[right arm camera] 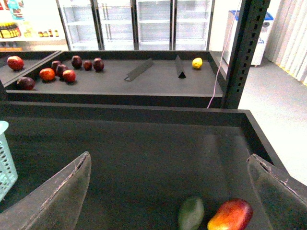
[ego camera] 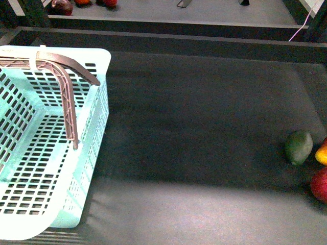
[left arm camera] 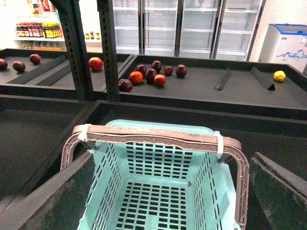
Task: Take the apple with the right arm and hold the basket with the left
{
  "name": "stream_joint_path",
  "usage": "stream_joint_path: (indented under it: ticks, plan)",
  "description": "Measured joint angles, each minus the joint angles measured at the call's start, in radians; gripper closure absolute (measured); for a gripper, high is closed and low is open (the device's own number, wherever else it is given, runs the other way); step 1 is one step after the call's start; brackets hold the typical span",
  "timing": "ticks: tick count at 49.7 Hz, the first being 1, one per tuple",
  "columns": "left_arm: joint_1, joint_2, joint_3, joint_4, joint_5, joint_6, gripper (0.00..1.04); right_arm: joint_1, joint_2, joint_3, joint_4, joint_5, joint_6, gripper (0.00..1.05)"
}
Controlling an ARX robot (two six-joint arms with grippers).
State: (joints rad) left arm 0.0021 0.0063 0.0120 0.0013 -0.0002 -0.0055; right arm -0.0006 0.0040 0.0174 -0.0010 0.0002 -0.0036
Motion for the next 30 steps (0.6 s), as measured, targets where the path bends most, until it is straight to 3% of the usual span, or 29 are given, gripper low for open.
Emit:
stream_joint_path:
  ticks: [30]
  plan:
    - [0.0,0.0,0.0,0.0,0.0,0.0,0.07,0.0,0.0,0.0,0.0,0.0,0.0,0.09]
